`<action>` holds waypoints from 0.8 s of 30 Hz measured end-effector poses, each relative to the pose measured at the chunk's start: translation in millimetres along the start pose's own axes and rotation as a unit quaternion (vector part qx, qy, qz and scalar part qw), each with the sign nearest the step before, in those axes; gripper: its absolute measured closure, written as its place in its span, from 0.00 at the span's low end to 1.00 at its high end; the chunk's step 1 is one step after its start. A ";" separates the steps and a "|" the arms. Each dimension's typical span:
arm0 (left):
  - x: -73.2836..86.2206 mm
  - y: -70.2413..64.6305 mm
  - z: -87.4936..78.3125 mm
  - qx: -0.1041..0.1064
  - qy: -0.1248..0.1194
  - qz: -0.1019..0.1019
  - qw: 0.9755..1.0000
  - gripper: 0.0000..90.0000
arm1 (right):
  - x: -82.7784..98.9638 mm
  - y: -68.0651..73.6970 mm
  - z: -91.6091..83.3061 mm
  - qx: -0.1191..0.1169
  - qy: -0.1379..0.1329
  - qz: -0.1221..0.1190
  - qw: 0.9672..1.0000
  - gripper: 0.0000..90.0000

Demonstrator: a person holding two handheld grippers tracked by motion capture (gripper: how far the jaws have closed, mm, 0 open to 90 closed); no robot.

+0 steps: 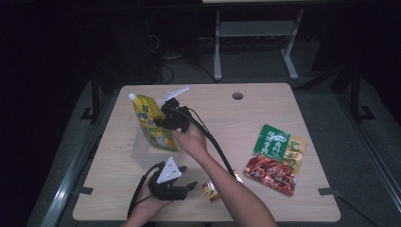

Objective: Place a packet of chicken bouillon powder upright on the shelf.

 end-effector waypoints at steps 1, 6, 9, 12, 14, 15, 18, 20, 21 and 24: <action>0.2 0.0 -0.3 0.000 0.000 0.000 1.000 0.41 | 1.8 -0.2 1.3 0.000 -0.005 0.001 1.000 1.00; 0.3 -0.1 -0.5 0.000 -0.003 -0.003 1.000 0.41 | 12.3 -1.9 10.2 -0.004 -0.020 0.005 1.000 1.00; 0.3 0.3 -0.6 0.000 -0.003 -0.001 1.000 0.41 | 20.5 -2.5 17.0 -0.005 -0.023 0.001 1.000 1.00; 0.7 0.7 -0.9 0.000 -0.001 -0.003 1.000 0.41 | 27.2 -4.0 20.9 -0.006 -0.023 -0.001 1.000 1.00; 0.9 1.3 -1.0 -0.001 -0.001 -0.002 1.000 0.41 | 28.6 -5.4 20.7 -0.008 -0.027 0.002 1.000 1.00; 0.9 1.6 -1.0 -0.001 0.000 -0.001 1.000 0.41 | 29.6 -6.7 20.2 -0.011 -0.029 0.003 1.000 1.00; 0.7 1.7 -0.2 -0.002 -0.003 -0.002 1.000 0.41 | 33.4 -9.5 18.8 -0.017 -0.029 0.000 0.999 0.99; 0.3 1.0 0.6 -0.002 -0.005 -0.006 1.000 0.41 | 34.5 -11.8 18.0 -0.020 -0.026 0.001 0.999 0.98; 0.2 0.6 0.8 -0.002 -0.005 -0.007 1.000 0.41 | 35.1 -12.9 17.7 -0.021 -0.026 0.004 0.999 0.98; 0.1 0.0 1.2 0.000 -0.003 -0.007 1.000 0.41 | 37.0 -16.3 16.8 -0.025 -0.018 0.006 1.000 0.95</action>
Point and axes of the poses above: each handheld gripper's, and its own axes: z roughly forward along the jaws, x roughly out of its underside, y roughly to its left, the point moved 2 cm from there along z, roughly forward along the jaws, and after that the axes turned 8 degrees about z, right-handed, at the moved point
